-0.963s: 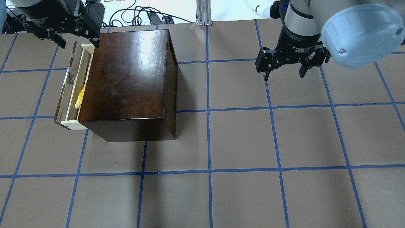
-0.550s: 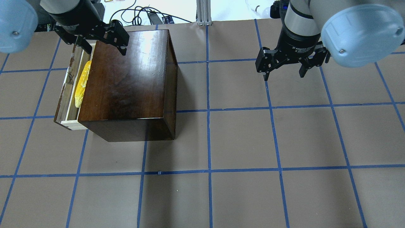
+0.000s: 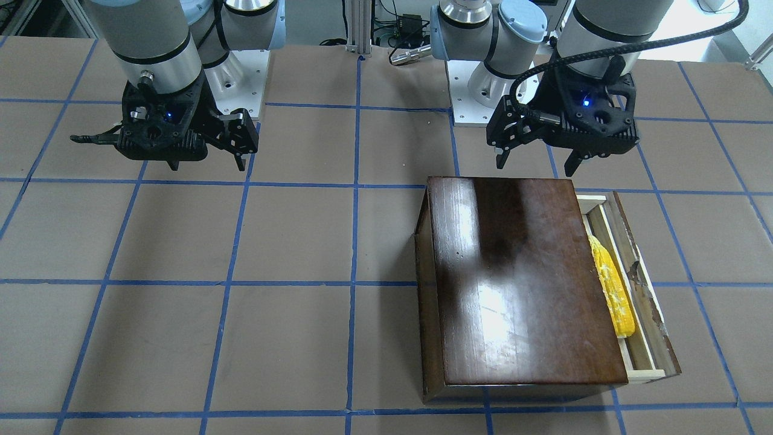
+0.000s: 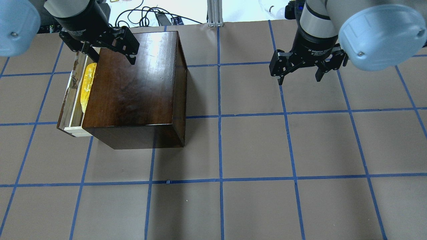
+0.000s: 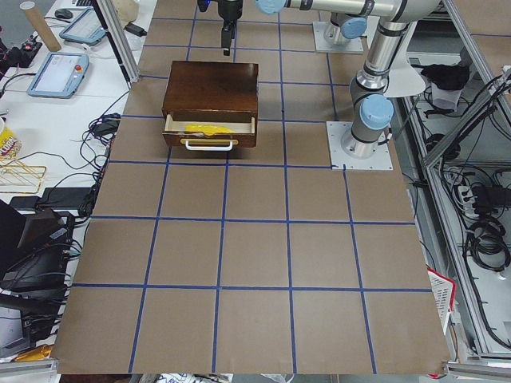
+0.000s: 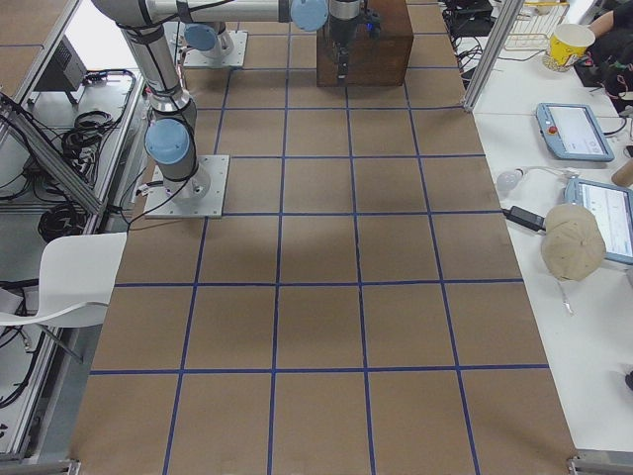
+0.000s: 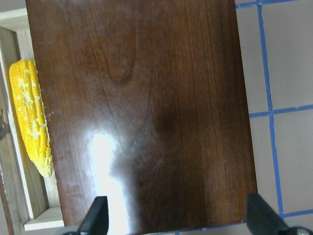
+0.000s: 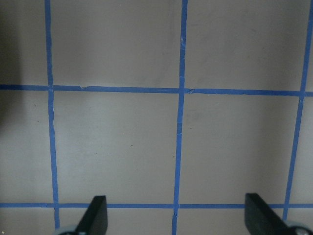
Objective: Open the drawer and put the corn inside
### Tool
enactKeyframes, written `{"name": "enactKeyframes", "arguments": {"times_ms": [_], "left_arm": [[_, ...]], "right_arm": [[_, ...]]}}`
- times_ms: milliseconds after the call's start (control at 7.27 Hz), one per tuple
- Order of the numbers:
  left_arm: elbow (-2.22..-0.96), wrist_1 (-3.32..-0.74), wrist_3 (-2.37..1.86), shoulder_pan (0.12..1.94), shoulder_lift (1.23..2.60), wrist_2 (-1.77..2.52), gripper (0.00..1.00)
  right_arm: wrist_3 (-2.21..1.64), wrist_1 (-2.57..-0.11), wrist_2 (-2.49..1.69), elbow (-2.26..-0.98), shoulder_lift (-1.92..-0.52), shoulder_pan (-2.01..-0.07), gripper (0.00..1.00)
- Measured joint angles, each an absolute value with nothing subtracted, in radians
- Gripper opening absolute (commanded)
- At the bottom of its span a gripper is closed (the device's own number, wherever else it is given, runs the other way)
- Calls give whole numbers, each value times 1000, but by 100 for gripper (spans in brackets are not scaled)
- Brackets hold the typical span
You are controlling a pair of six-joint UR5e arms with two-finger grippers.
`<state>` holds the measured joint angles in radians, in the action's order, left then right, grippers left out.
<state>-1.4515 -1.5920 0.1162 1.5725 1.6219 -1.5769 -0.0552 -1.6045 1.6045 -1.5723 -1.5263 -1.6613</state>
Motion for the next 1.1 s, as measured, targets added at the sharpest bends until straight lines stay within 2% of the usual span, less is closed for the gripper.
{"name": "enactKeyframes", "arguments": {"times_ms": [1100], "left_arm": [[-1450,-1602,52,1569,1624,-1580,100]], "right_arm": [[-55,-1605,1605,-1572,-1526,-1661,100]]}}
